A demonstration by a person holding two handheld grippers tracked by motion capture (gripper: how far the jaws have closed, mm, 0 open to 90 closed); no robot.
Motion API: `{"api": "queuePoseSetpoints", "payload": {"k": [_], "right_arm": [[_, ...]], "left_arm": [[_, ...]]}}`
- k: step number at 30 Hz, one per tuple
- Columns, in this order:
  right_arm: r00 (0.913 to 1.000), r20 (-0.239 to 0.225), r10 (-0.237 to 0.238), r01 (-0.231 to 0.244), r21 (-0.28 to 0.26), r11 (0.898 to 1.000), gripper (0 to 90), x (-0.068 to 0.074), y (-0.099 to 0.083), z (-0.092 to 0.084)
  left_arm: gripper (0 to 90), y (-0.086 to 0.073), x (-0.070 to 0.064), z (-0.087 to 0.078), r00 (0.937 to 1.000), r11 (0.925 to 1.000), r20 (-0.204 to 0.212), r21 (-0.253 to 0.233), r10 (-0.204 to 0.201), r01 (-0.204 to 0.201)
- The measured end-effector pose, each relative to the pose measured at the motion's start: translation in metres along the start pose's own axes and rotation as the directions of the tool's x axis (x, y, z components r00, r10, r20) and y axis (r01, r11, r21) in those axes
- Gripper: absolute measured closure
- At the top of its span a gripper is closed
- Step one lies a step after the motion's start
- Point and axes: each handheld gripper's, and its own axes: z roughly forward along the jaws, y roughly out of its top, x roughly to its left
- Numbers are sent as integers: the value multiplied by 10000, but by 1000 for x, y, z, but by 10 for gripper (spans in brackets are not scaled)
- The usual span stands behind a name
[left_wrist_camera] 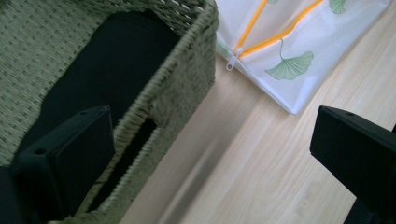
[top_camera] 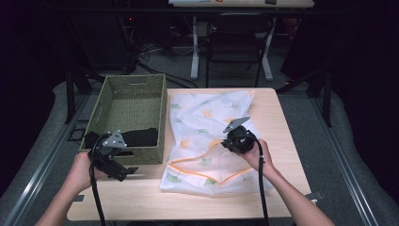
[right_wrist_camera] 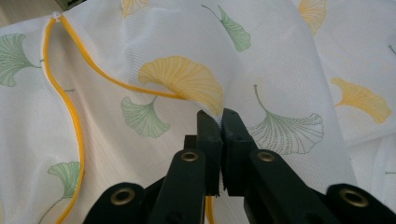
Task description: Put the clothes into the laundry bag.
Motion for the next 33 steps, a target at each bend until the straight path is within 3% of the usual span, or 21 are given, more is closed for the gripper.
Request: {"api": "queuePoseSetpoints", "payload": {"k": [11, 21, 27, 33], "right_arm": [[10000, 25, -34, 34, -31, 10000, 879, 0, 0, -1], [10000, 51, -28, 28, -10, 10000, 879, 1, 0, -1], [10000, 32, -57, 56, 13, 10000, 879, 1, 0, -1], [9999, 31, -158, 158, 53, 9999, 879, 1, 0, 0]], "left_arm": [[0, 27, 25, -5, 9976, 9965, 18, 460, 699, -699], [0, 44, 50, -6, 9976, 9965, -69, 471, 689, -685], [0, 47, 67, -3, 9980, 9972, -58, 421, 624, -621], [0, 48, 79, 4, 9976, 9954, -83, 675, 688, -681]]}}
